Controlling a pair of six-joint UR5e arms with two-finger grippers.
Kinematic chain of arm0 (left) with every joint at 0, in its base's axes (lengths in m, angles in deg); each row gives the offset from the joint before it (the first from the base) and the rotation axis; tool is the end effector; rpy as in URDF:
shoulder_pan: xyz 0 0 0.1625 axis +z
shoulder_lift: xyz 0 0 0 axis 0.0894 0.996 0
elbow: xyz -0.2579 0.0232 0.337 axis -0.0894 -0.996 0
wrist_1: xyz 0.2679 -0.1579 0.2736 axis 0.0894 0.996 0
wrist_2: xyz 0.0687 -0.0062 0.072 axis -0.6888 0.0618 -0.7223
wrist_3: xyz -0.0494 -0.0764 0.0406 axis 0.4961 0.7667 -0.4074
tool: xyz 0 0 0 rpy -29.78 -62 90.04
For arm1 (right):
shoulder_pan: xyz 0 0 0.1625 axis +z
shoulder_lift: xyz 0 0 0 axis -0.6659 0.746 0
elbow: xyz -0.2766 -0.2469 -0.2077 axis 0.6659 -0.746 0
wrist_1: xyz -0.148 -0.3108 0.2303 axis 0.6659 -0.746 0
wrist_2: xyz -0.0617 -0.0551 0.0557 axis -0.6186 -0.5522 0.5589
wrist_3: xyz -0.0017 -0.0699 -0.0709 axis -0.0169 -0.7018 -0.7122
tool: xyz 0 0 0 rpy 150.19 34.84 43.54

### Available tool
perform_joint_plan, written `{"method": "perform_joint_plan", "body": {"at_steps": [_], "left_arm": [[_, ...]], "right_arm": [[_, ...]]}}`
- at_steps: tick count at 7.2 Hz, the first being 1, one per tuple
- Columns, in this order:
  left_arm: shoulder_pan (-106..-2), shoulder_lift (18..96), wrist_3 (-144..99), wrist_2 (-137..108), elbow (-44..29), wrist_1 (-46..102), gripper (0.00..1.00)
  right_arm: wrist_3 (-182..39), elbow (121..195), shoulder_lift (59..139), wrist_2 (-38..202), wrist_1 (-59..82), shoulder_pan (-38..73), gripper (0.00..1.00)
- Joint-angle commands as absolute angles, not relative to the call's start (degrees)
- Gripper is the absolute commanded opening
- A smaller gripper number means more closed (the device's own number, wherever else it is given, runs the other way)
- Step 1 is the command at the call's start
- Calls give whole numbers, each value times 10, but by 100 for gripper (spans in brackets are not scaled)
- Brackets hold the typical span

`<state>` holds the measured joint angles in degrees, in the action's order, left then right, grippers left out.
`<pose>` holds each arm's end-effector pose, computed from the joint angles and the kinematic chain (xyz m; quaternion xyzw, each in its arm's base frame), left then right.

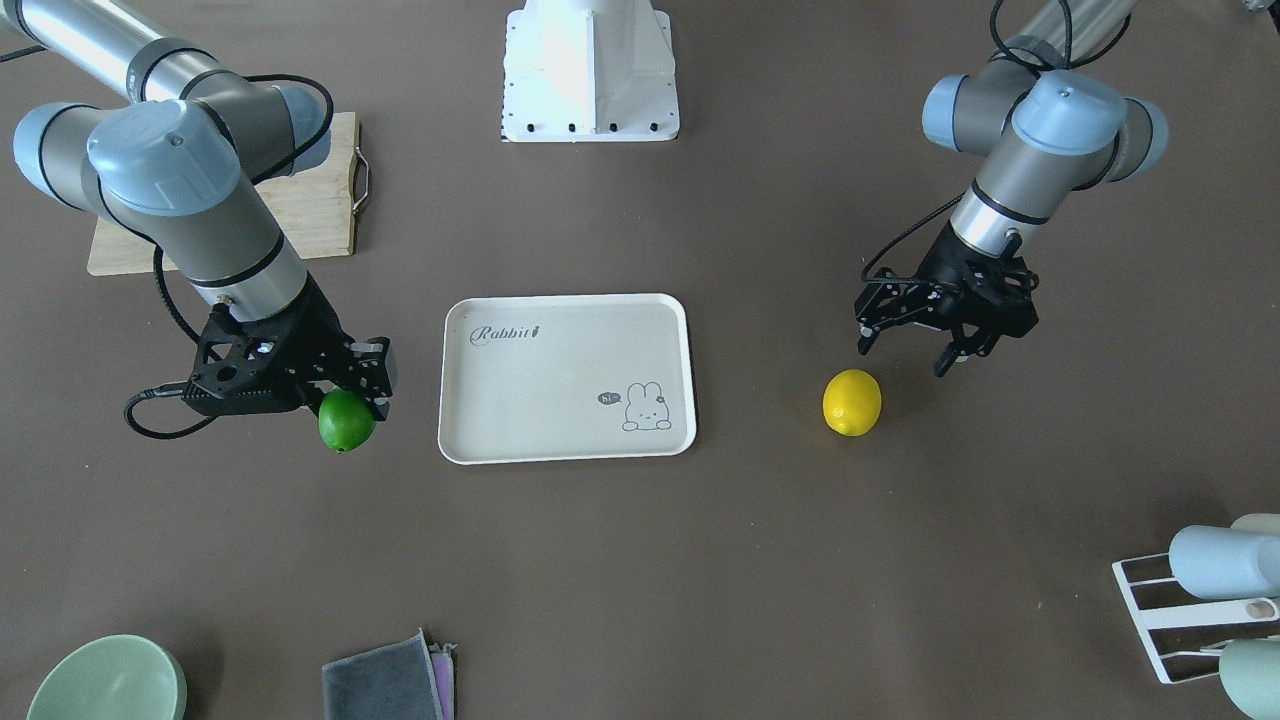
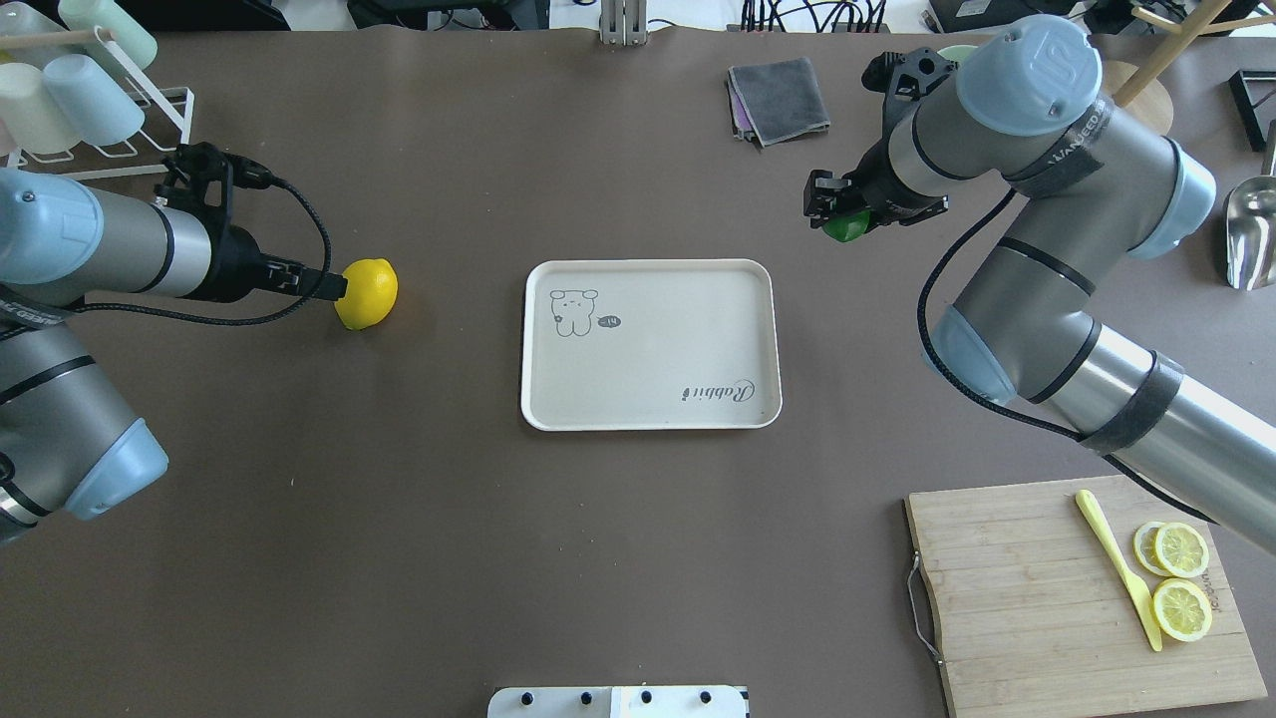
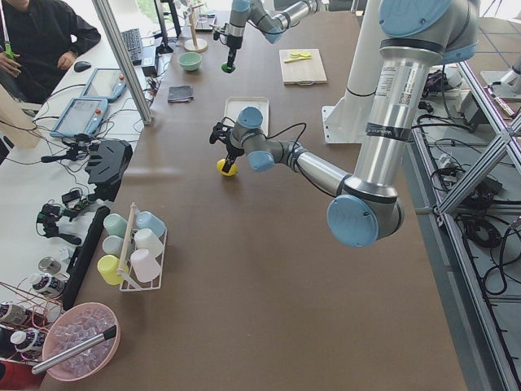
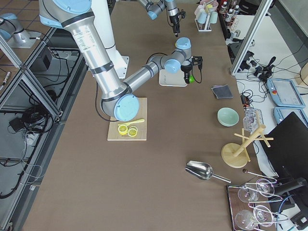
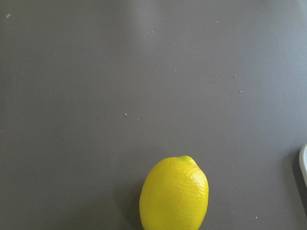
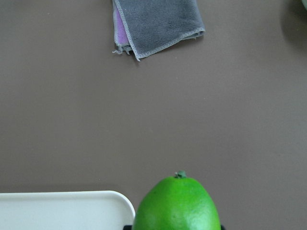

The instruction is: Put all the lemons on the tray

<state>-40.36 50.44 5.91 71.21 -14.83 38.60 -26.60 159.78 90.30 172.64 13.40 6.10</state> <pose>0.3429 -0.4967 0.4027 0.2515 0.4256 0.0810 0.8655 -0.3782 -0.5575 0.3027 0.1042 -0.4331 0.0684 0.8927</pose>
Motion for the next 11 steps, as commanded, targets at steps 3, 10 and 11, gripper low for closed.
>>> {"method": "perform_joint_plan", "body": {"at_steps": [3, 10, 11], "left_arm": [[-391, 572, -21, 686, -92, 377, 98], [-370, 584, -21, 687, -58, 384, 98], [-370, 586, -21, 687, -54, 384, 98]], "right_arm": [[-266, 1598, 903, 1726, 134, 61, 0], [-266, 1604, 909, 1721, 133, 62, 0], [-266, 1603, 909, 1721, 133, 62, 0]]}}
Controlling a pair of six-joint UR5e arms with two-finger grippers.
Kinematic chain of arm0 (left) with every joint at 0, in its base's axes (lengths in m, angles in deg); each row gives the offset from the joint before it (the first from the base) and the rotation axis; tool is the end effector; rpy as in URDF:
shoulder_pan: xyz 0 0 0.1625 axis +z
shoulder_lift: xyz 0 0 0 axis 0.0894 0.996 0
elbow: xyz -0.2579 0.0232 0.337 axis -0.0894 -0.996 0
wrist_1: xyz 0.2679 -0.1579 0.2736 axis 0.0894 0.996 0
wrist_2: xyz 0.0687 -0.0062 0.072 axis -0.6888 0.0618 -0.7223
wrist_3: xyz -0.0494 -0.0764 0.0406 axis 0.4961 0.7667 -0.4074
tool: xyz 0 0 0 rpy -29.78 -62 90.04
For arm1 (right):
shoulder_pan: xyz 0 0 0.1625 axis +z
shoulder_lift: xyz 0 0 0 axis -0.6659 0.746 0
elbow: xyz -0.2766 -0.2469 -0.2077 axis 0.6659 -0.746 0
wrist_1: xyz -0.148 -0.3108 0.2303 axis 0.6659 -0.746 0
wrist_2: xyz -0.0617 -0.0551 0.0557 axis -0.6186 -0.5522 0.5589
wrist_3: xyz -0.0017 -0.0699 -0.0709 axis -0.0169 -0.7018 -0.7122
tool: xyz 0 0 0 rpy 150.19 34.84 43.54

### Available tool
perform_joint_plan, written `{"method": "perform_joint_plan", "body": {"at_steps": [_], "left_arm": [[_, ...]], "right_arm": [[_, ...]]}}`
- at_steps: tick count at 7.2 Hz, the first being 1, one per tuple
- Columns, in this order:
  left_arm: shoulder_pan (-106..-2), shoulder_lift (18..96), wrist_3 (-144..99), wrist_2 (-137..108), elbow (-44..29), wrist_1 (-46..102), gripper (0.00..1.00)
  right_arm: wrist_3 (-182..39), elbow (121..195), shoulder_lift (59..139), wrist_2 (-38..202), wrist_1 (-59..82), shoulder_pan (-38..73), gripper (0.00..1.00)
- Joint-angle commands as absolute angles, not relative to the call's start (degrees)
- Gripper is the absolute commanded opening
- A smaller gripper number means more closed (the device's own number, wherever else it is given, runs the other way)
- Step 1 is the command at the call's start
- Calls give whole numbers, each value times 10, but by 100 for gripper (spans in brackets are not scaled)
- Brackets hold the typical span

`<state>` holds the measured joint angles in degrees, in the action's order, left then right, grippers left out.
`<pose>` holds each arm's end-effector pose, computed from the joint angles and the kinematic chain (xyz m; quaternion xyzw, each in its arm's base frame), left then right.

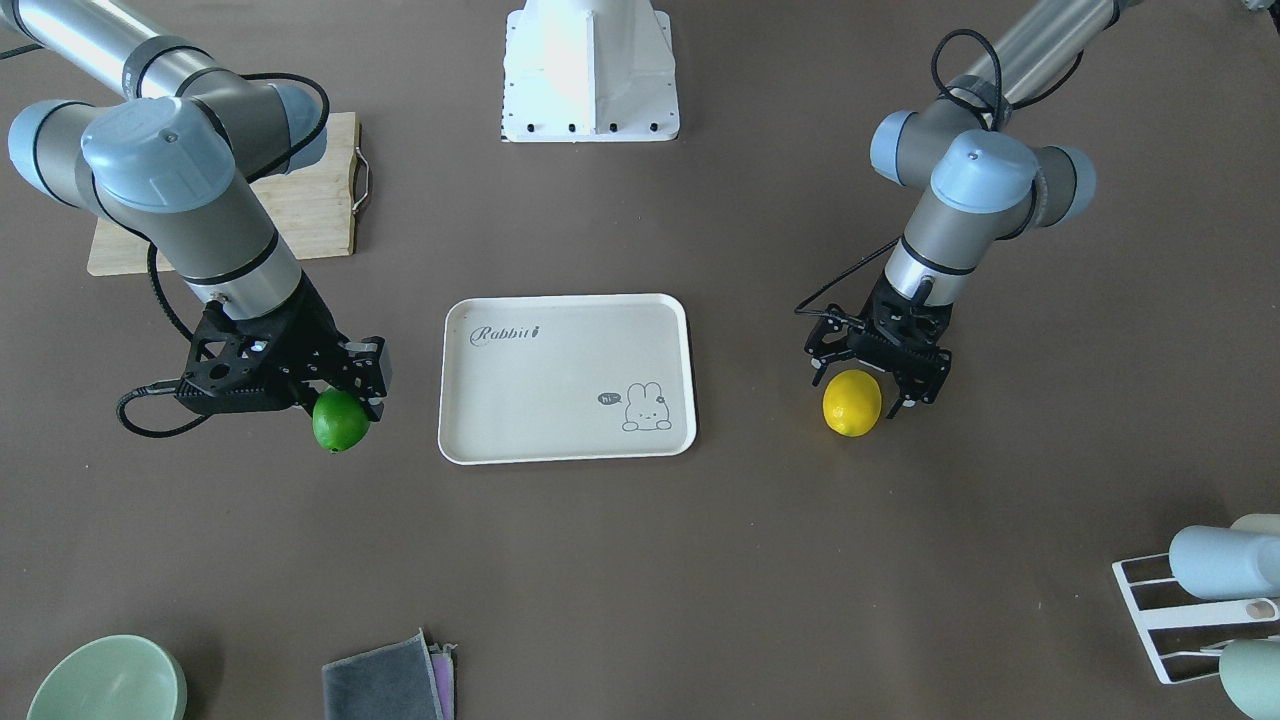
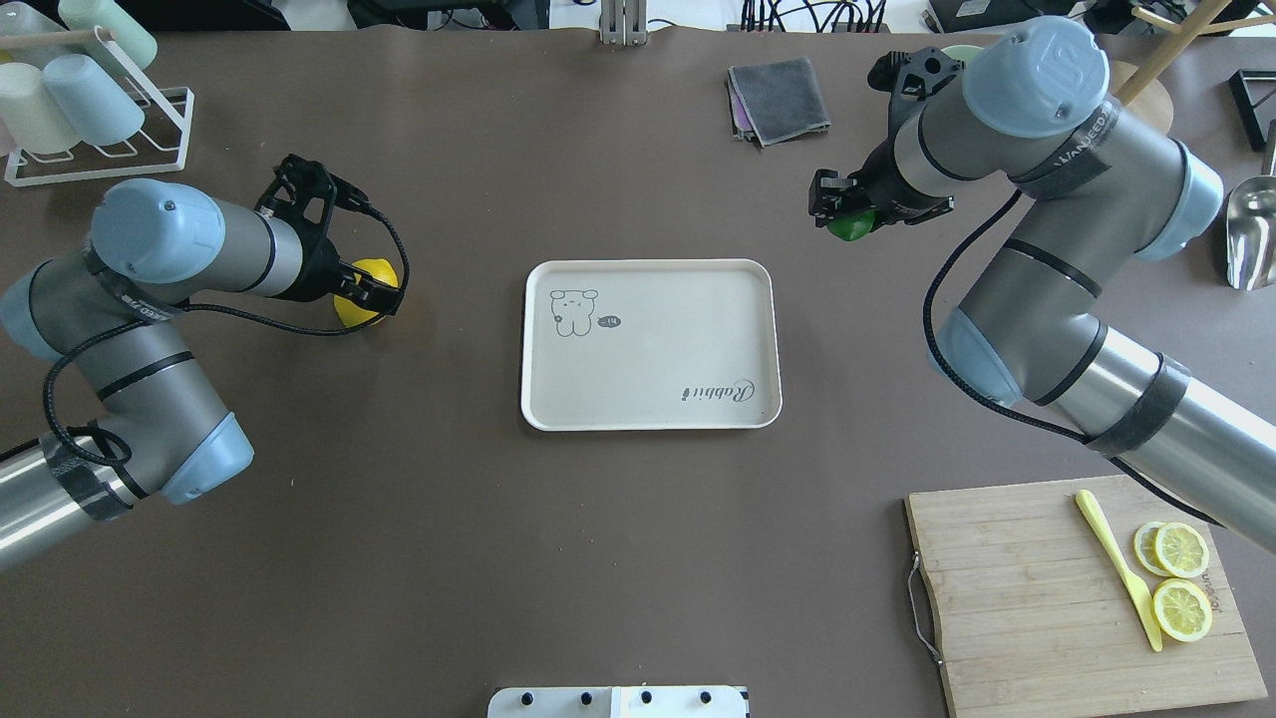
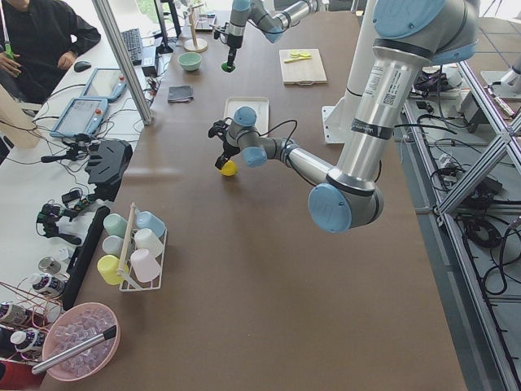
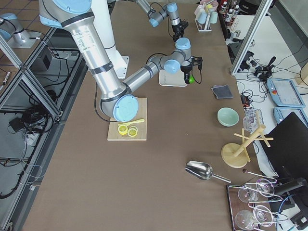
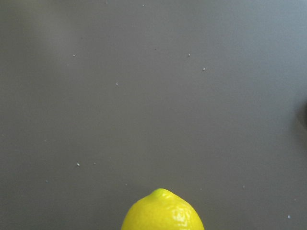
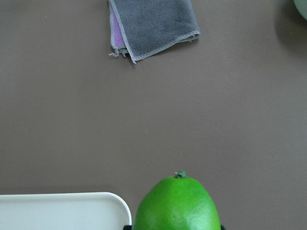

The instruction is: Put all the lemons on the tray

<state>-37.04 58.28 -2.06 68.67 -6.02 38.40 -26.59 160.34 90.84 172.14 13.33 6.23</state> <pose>0.4125 -0.5192 0.3955 0.2754 0.3962 0.1549 0.8621 -0.3741 -0.5564 0.3048 0.1077 -0.4306 0.0715 0.8932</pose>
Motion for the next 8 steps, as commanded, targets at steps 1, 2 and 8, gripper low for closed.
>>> {"method": "perform_joint_plan", "body": {"at_steps": [1, 2, 8], "left_arm": [[-370, 586, -21, 686, -50, 384, 98], [-369, 587, -20, 686, -43, 385, 98], [-361, 590, 5, 687, -33, 398, 22]], "right_arm": [[-265, 1606, 910, 1721, 133, 62, 0], [-266, 1606, 910, 1721, 133, 62, 0], [-266, 1611, 910, 1721, 133, 62, 0]]}}
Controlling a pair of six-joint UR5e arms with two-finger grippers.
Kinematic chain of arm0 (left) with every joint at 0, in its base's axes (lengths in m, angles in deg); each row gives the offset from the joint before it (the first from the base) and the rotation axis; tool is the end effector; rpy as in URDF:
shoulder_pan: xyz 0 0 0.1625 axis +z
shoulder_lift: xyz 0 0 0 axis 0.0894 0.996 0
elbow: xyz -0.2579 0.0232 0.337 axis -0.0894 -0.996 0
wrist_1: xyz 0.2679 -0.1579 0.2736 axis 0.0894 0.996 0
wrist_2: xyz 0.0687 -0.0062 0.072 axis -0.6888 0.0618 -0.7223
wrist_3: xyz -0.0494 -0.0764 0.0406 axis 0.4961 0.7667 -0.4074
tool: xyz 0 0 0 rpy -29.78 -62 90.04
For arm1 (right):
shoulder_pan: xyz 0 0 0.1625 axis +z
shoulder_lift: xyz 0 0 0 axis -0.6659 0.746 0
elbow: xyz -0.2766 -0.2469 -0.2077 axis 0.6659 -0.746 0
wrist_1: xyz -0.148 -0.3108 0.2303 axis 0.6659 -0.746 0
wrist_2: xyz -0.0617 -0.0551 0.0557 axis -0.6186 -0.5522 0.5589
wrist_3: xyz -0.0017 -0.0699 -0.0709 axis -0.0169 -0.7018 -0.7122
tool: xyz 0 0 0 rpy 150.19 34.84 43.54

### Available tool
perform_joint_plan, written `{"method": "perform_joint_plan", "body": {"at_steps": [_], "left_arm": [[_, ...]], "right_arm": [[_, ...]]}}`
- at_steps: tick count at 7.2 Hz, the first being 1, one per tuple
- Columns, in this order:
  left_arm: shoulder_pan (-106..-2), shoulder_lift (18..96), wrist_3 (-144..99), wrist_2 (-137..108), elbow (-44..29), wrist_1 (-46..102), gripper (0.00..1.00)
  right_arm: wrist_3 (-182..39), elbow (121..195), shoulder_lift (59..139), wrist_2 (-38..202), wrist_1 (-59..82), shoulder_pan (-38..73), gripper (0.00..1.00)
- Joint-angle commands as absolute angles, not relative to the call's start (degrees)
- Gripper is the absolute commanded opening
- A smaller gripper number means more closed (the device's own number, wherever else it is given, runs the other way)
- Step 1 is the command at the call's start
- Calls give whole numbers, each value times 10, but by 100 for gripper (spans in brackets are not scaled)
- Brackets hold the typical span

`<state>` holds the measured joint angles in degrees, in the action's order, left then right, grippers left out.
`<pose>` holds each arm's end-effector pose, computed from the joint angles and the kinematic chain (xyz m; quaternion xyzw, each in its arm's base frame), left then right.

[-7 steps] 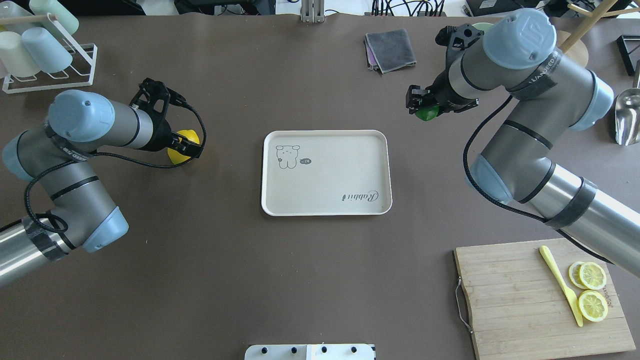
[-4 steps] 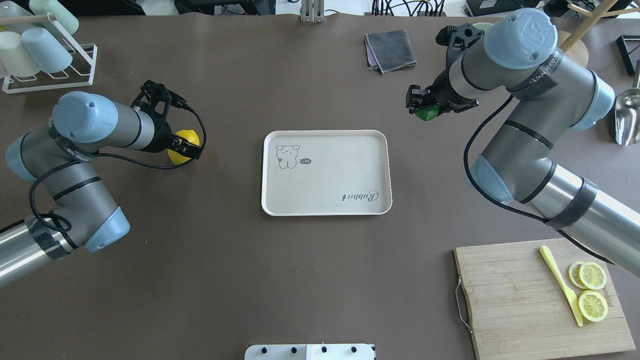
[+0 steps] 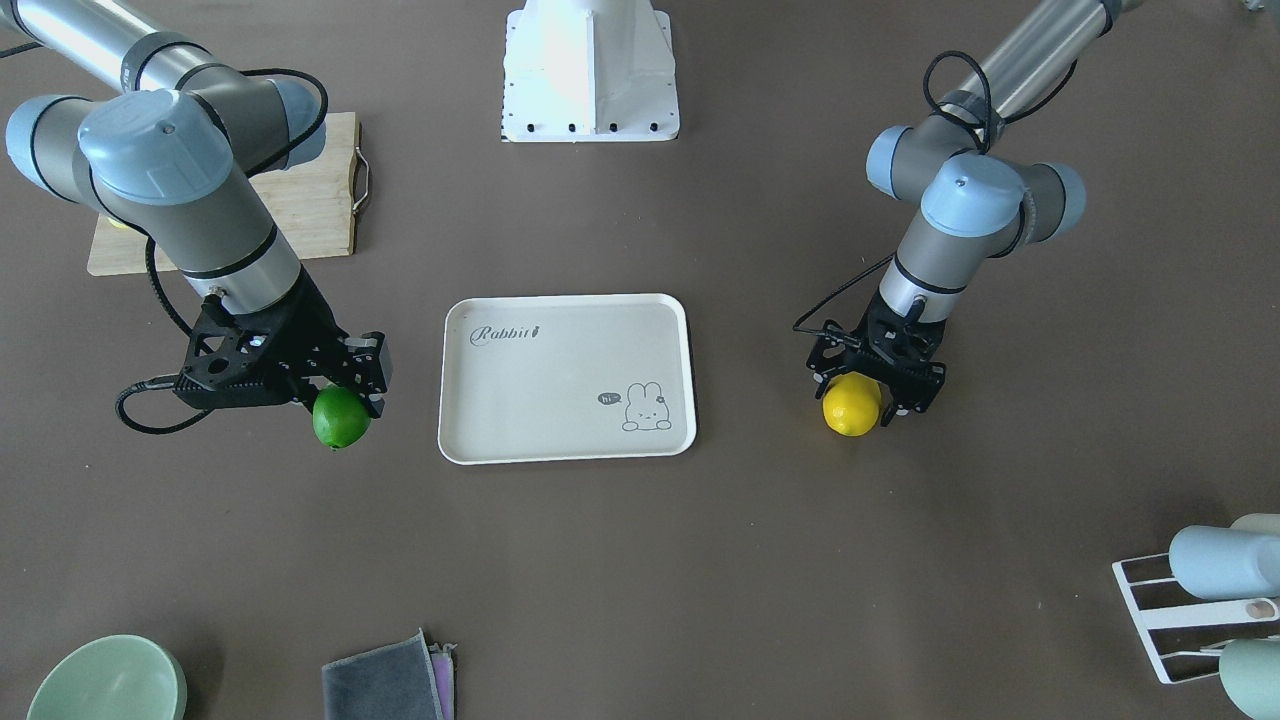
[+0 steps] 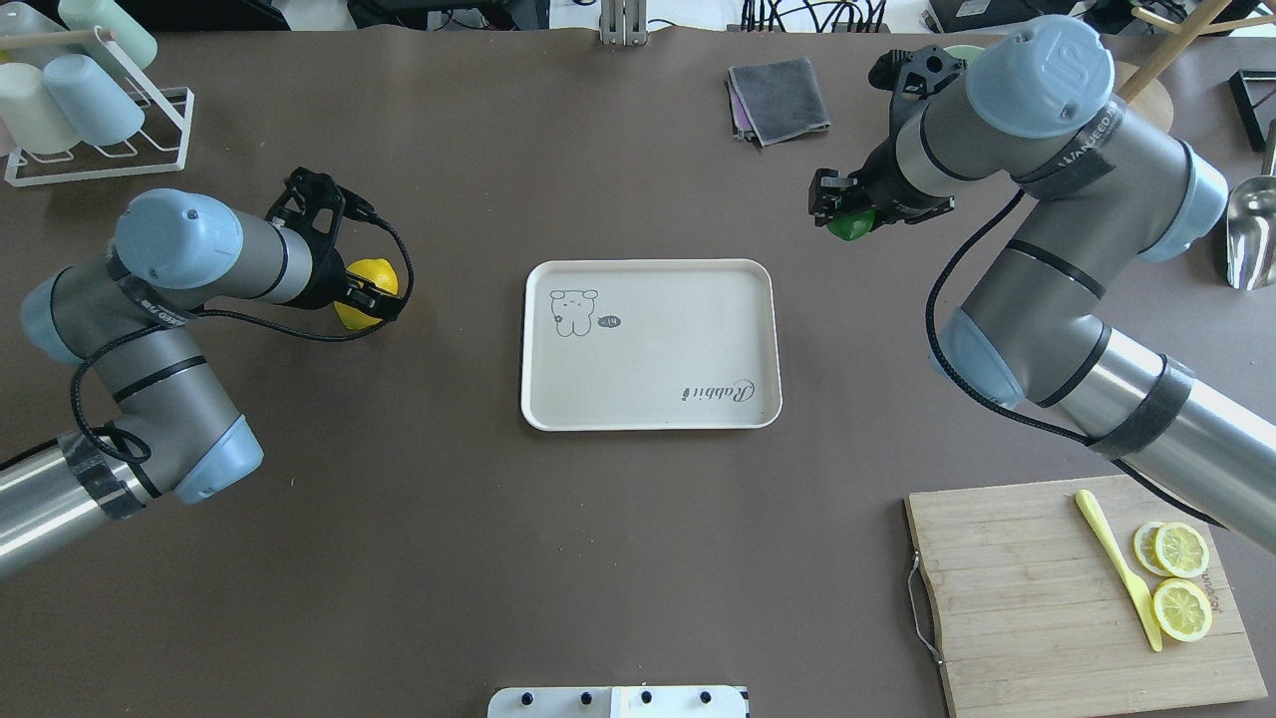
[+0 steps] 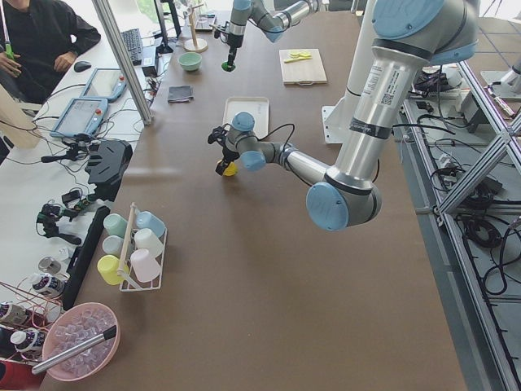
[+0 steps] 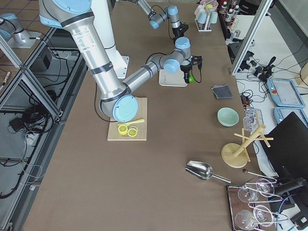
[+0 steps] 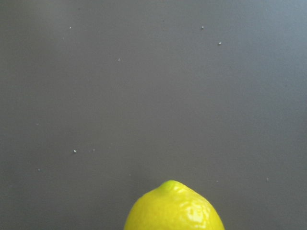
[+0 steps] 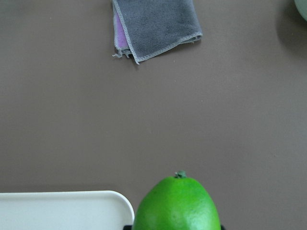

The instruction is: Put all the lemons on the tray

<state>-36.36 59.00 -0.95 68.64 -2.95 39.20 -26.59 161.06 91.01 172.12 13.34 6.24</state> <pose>0.4268 -0.5216 0.4125 0.2600 0.3929 0.1507 0.8691 -0.3717 -0.5540 0.3010 0.1109 -0.4337 0.0704 0.8914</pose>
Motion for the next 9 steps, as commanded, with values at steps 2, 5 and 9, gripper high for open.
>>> {"method": "perform_joint_plan", "body": {"at_steps": [2, 5, 9], "left_arm": [[-364, 590, 8, 708, -72, 389, 0], [-364, 687, 137, 712, -143, 230, 0], [-259, 754, 263, 610, -86, 227, 0]], "right_arm": [[-266, 1622, 909, 1726, 132, 62, 0], [-241, 1625, 901, 1725, 131, 35, 0], [-171, 1600, 853, 1674, 130, -52, 0]]}}
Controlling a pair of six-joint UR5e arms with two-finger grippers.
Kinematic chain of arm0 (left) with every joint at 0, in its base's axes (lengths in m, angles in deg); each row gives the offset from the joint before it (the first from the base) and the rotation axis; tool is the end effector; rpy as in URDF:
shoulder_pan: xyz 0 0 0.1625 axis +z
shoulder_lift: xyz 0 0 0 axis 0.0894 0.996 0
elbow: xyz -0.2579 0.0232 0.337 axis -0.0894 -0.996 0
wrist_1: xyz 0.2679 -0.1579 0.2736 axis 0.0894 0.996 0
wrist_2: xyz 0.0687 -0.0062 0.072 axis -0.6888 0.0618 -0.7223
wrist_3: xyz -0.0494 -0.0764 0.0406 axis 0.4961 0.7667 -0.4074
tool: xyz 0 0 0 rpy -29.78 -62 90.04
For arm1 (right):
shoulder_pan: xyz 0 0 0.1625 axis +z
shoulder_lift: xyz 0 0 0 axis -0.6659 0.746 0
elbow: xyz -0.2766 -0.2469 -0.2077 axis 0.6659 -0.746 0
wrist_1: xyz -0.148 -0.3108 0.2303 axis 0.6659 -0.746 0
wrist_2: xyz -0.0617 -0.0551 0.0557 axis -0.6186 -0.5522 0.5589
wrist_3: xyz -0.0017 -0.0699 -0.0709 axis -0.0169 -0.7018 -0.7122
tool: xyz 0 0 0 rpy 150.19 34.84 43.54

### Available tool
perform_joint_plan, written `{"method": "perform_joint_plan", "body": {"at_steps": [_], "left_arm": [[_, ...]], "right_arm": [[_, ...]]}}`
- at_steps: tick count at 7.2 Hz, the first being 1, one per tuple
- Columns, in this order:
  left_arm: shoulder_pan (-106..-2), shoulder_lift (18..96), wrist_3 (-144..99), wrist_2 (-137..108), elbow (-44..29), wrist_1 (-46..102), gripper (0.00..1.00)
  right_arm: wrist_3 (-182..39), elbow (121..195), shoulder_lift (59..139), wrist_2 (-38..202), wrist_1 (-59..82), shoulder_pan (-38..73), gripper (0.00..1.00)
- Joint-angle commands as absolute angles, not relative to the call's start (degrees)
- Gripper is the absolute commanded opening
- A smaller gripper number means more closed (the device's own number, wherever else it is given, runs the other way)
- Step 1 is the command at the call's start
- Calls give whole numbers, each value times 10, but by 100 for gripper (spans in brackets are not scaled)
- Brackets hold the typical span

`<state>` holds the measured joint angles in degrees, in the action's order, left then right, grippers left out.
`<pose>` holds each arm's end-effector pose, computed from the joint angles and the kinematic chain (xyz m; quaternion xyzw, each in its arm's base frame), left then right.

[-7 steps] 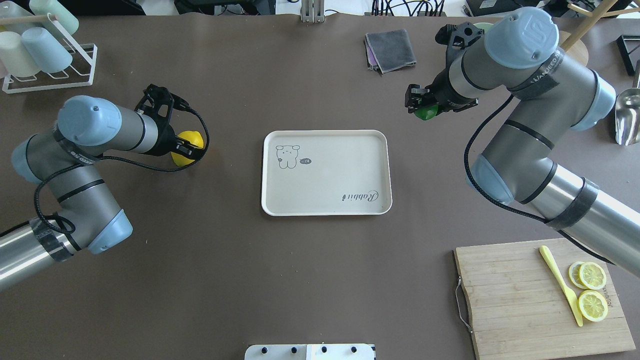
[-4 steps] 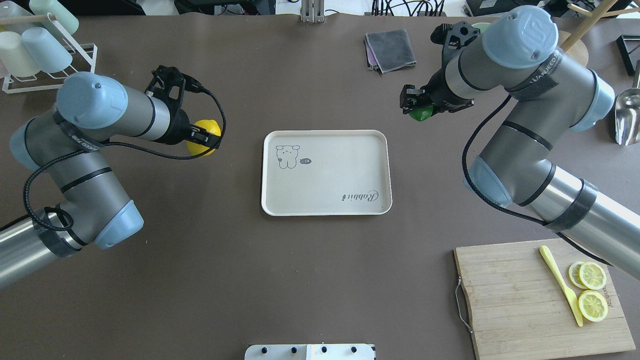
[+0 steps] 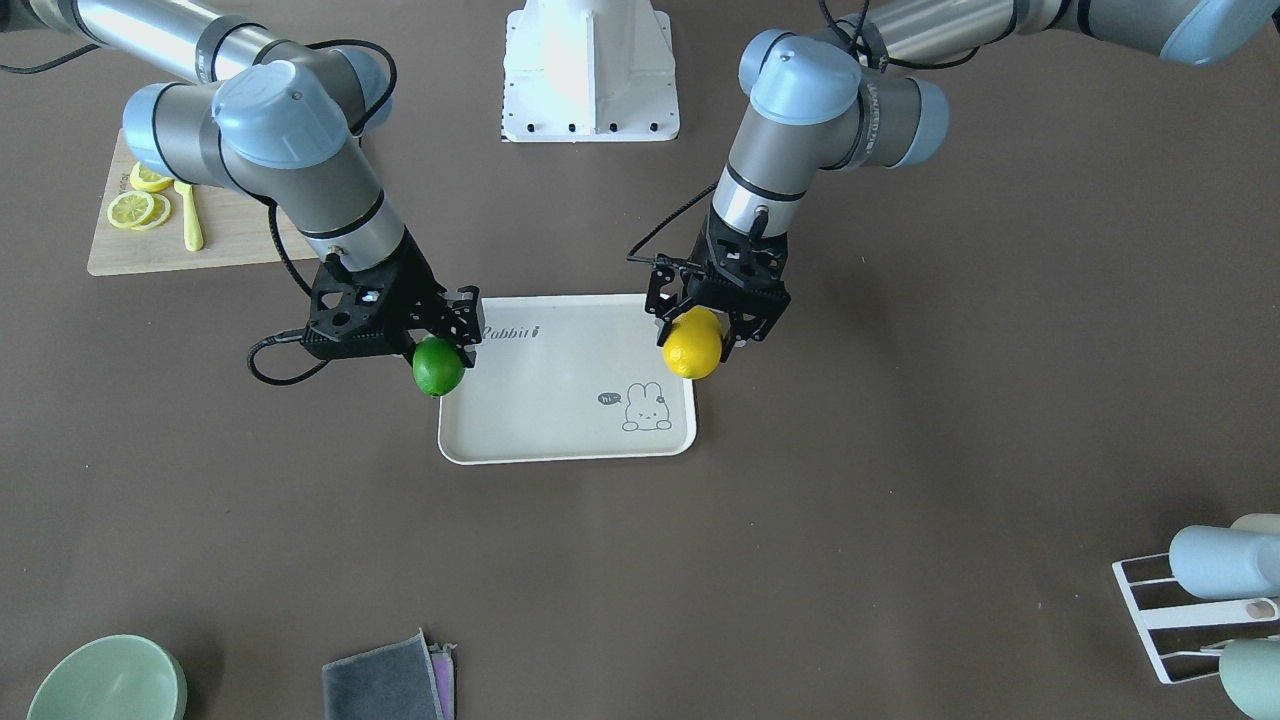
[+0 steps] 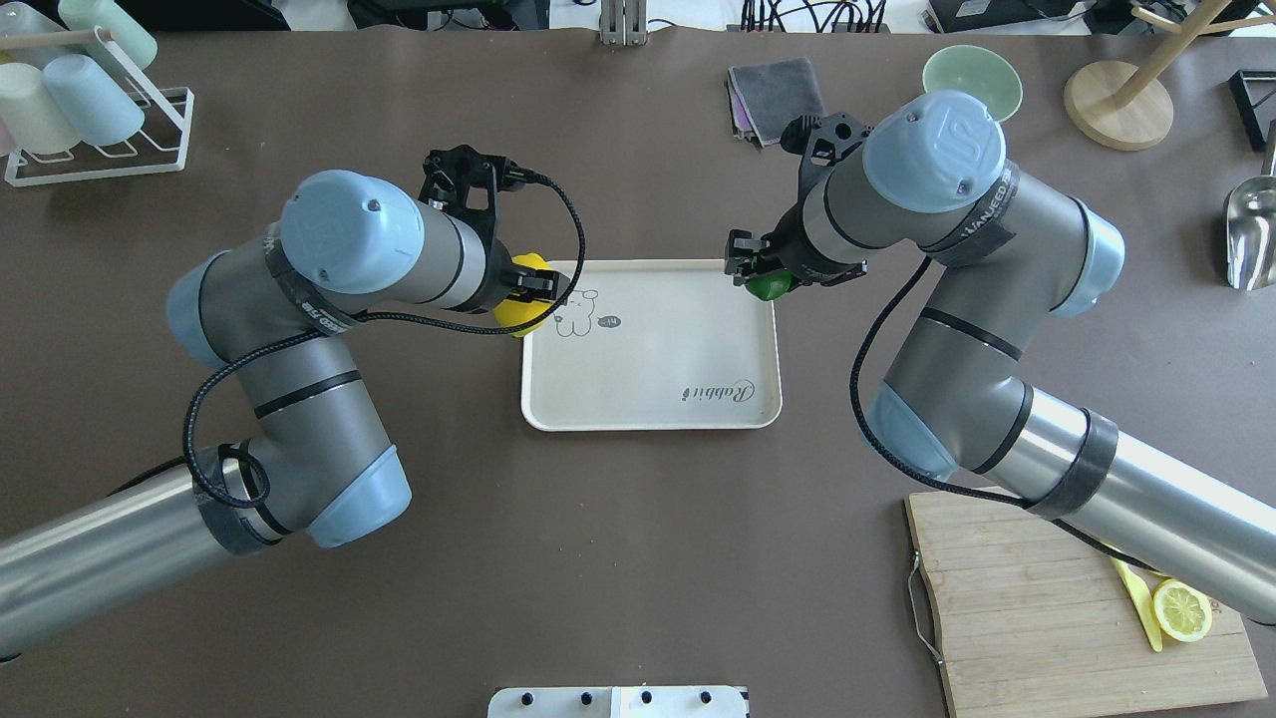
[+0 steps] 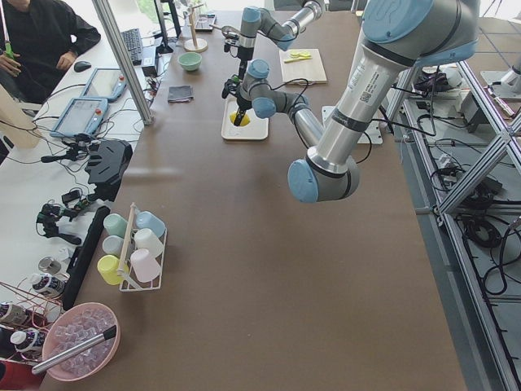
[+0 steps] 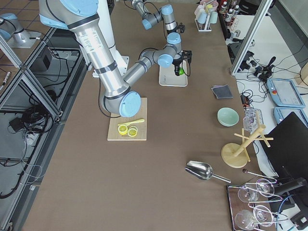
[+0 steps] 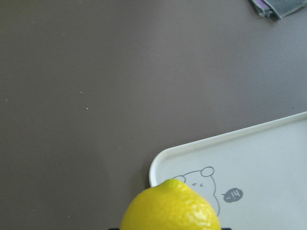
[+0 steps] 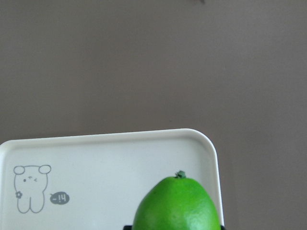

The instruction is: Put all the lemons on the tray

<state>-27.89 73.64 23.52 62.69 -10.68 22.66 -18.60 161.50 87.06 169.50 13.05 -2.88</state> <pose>0.5101 -0.4723 0.2145 0.2030 0.4661 0.0085 0.8611 -0.4579 -0.4960 0.2535 0.0818 -0.4631 0.0634 0.8802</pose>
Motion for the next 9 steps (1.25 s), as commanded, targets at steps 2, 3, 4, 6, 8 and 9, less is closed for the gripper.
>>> {"method": "perform_joint_plan", "body": {"at_steps": [2, 3, 4, 6, 8, 9], "left_arm": [[-242, 782, 275, 579, -51, 228, 0], [-237, 781, 274, 579, -50, 228, 0], [-236, 782, 274, 579, -43, 229, 0], [-234, 781, 273, 579, -35, 229, 0], [-228, 782, 274, 573, -38, 227, 0], [-228, 780, 274, 573, -38, 227, 0]], "right_arm": [[-175, 1552, 840, 1655, 137, -61, 0], [-175, 1529, 828, 1651, 137, -61, 0], [-175, 1516, 819, 1651, 137, -63, 0], [-175, 1514, 819, 1651, 137, -72, 0], [-175, 1514, 823, 1651, 137, -86, 0], [-178, 1507, 824, 1647, 138, -91, 0]]}}
